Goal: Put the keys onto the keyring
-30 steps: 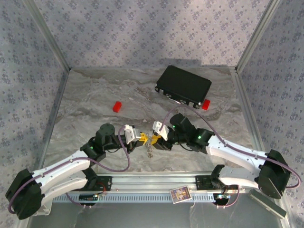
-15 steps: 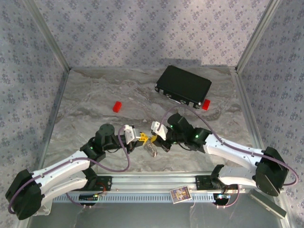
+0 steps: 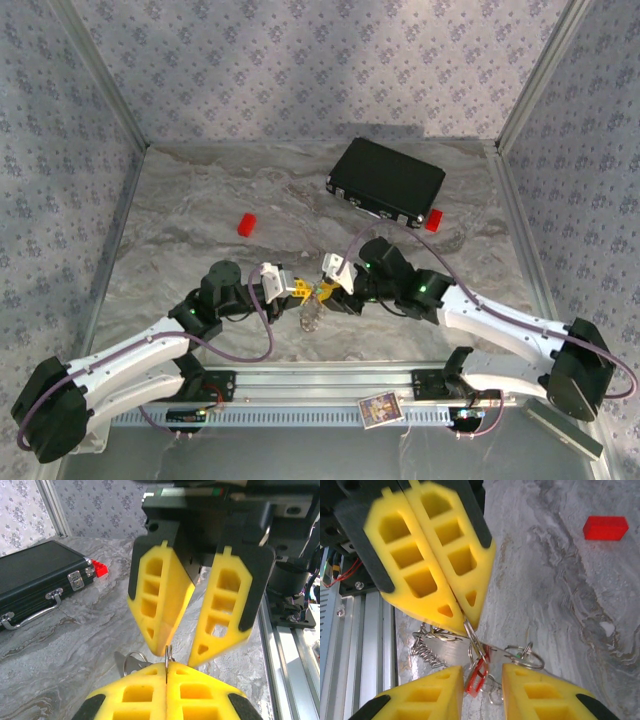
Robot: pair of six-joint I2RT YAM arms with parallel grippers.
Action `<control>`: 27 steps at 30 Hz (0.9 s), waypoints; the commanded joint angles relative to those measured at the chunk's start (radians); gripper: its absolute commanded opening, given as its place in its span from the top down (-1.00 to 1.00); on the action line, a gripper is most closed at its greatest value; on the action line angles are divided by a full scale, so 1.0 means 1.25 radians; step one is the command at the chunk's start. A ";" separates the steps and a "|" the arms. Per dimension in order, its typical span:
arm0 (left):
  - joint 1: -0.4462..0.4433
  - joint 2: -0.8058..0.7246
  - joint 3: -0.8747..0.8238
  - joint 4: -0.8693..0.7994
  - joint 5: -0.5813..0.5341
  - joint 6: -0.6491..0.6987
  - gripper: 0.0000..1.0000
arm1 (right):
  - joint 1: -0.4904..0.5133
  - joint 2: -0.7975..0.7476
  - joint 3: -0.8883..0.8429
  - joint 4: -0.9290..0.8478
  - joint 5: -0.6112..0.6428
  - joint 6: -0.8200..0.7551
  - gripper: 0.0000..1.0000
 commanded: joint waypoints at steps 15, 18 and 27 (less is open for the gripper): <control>-0.003 -0.001 0.003 0.034 0.039 -0.004 1.00 | -0.009 0.010 -0.014 0.074 -0.062 -0.010 0.61; -0.002 -0.002 0.003 0.037 0.039 -0.004 1.00 | -0.011 0.012 -0.011 0.074 -0.071 -0.011 0.77; -0.002 -0.004 0.038 -0.084 -0.027 0.054 0.54 | -0.013 0.016 0.038 -0.027 -0.057 -0.074 1.00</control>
